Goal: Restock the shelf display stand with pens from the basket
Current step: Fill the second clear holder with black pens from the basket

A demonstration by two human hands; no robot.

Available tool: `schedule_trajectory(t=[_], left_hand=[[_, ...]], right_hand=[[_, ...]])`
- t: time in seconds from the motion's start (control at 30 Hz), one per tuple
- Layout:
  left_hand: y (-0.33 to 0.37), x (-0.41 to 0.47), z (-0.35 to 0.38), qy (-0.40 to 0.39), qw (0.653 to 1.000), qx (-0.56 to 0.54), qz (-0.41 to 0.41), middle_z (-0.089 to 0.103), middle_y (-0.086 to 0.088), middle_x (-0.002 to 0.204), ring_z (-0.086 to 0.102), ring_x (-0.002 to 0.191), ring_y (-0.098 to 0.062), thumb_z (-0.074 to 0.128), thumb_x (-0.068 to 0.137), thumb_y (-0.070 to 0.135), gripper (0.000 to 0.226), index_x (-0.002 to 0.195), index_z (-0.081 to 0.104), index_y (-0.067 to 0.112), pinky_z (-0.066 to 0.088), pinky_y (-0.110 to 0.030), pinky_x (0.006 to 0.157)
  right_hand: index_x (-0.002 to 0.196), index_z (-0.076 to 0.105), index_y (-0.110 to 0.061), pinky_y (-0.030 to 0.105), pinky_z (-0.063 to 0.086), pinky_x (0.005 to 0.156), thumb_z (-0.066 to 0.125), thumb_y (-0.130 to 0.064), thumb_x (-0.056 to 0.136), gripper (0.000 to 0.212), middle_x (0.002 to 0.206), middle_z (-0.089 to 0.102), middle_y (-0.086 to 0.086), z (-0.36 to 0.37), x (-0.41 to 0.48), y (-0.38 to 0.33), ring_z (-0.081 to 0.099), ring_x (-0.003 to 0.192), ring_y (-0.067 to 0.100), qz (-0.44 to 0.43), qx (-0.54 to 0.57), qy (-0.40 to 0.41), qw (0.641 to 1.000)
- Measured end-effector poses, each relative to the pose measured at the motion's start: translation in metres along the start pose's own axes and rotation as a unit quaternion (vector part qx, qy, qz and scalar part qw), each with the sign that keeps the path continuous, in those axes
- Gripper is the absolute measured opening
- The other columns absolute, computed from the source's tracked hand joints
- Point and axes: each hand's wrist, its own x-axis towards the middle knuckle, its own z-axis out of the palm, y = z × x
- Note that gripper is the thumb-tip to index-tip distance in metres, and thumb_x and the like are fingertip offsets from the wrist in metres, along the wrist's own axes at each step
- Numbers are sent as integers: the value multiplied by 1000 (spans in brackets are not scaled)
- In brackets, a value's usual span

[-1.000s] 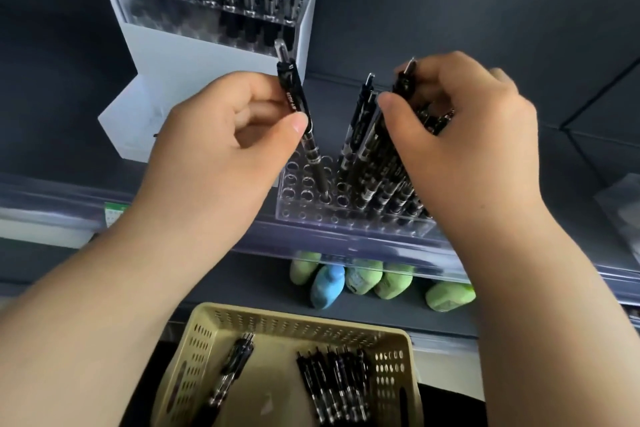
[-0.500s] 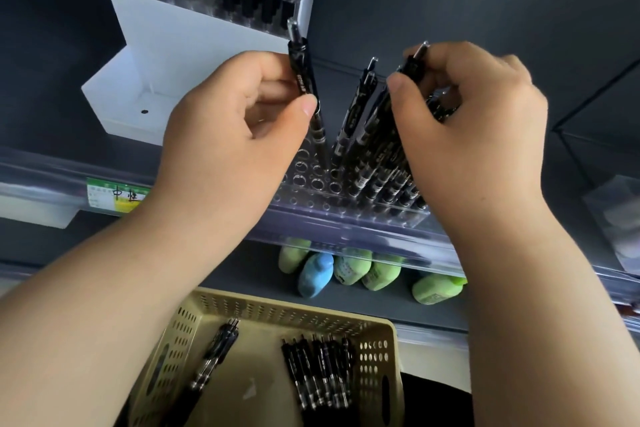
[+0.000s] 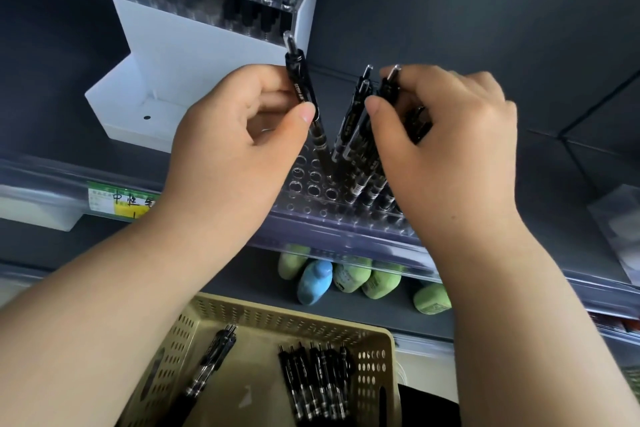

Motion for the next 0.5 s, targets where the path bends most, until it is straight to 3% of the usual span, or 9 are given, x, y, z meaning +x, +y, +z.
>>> schedule_trajectory(t=[0.3,0.5], left_hand=[[1,5,6,-18,999,23,30,67,20,90,62,83,8,63,87,22,15,98,60,32,42,-1,71],[0,5,6,-33,998,25,45,68,16,92,63,84,5,63,87,20,16,101,62,28,43,-2,74]], right_hand=[[85,74,-19,32,31,73,67,-40,75,24,98,61,2,13,-1,2,52,92,32,-8,-52,33,998],[85,75,-23,31,23,76,66,-42,75,23,114,60,0,13,0,4,52,102,32,-15,-84,25,996]])
